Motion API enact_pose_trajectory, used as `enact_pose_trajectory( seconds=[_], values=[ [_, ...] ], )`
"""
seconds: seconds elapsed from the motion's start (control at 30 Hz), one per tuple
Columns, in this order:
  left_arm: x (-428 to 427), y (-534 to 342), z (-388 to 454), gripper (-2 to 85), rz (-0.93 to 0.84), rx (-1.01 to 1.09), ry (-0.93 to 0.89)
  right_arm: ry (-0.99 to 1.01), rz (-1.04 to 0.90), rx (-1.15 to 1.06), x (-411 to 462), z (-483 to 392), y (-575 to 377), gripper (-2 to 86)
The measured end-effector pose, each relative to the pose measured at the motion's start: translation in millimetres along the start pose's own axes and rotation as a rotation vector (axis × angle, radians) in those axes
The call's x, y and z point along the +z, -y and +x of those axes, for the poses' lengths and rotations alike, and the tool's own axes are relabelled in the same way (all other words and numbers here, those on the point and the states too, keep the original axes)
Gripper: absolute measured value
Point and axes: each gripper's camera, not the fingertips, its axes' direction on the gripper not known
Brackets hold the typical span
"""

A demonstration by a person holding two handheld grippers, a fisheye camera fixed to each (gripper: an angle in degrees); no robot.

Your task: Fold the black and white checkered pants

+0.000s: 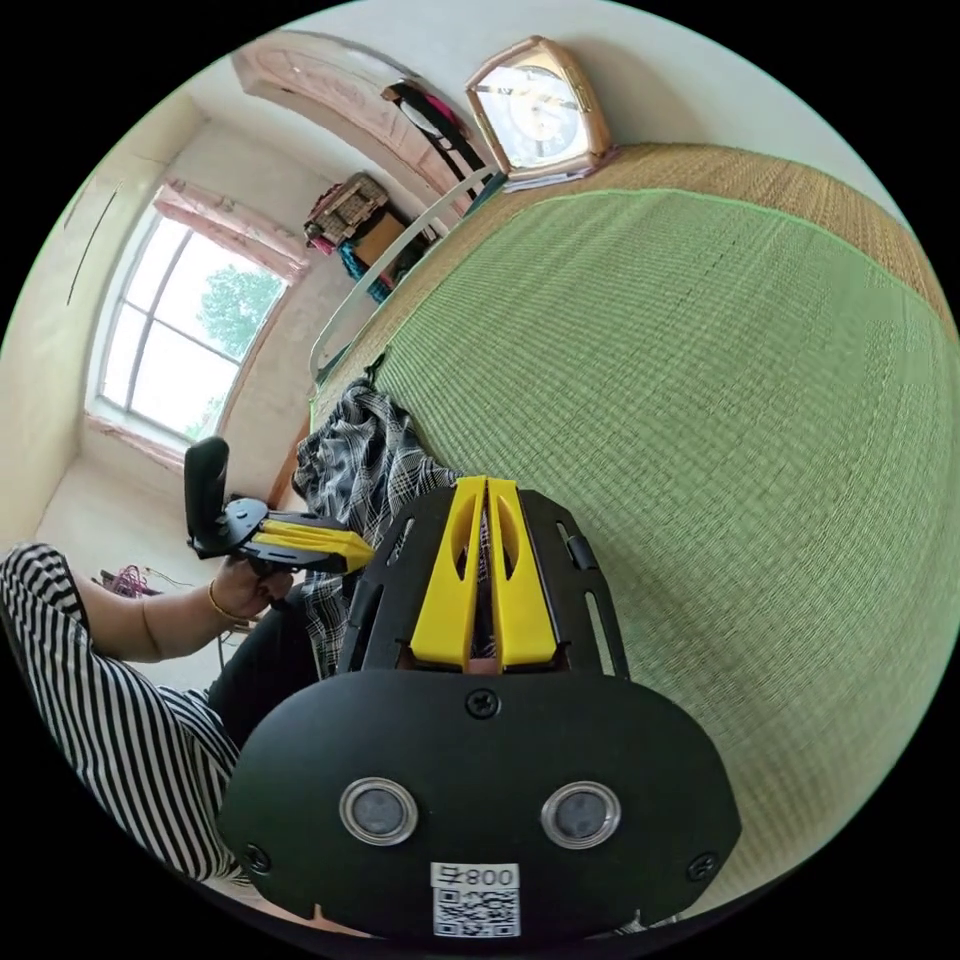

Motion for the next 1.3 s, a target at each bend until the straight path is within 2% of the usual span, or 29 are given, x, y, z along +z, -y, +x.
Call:
enact_pose_trajectory(
  seconds=[0.2,0.4,0.57,0.7,0.87,1.3],
  values=[
    [-6.4,-3.3,-3.3,0.1,0.020,-0.016,-0.031,0.013,0.047,-0.041,-26.4,-15.5,-2.5,0.3],
    [-12.5,-8.4,-3.5,0.1,0.034,-0.018,-0.030,-0.139,-0.064,-0.130,-12.3,-56.8,-26.2,1.3],
    [-12.9,-10.2,-1.1,0.1,0.033,-0.010,-0.029,-0.174,-0.107,-0.128,-15.9,-65.5,-36.4,5.5],
    [-10.4,-10.9,-0.3,0.1,0.030,-0.016,-0.036,-0.254,-0.181,-0.126,-3.3,-66.8,-37.8,3.5],
    [-8.1,-13.3,2.8,0.1,0.014,-0.011,-0.011,-0.297,-0.148,-0.115,-13.2,-66.9,-29.2,0.1],
    [-10.1,-20.4,7.3,0.1,0.029,-0.021,-0.001,-0.291,-0.048,-0.011,-44.8,-66.1,-37.2,-0.1]
  ],
)
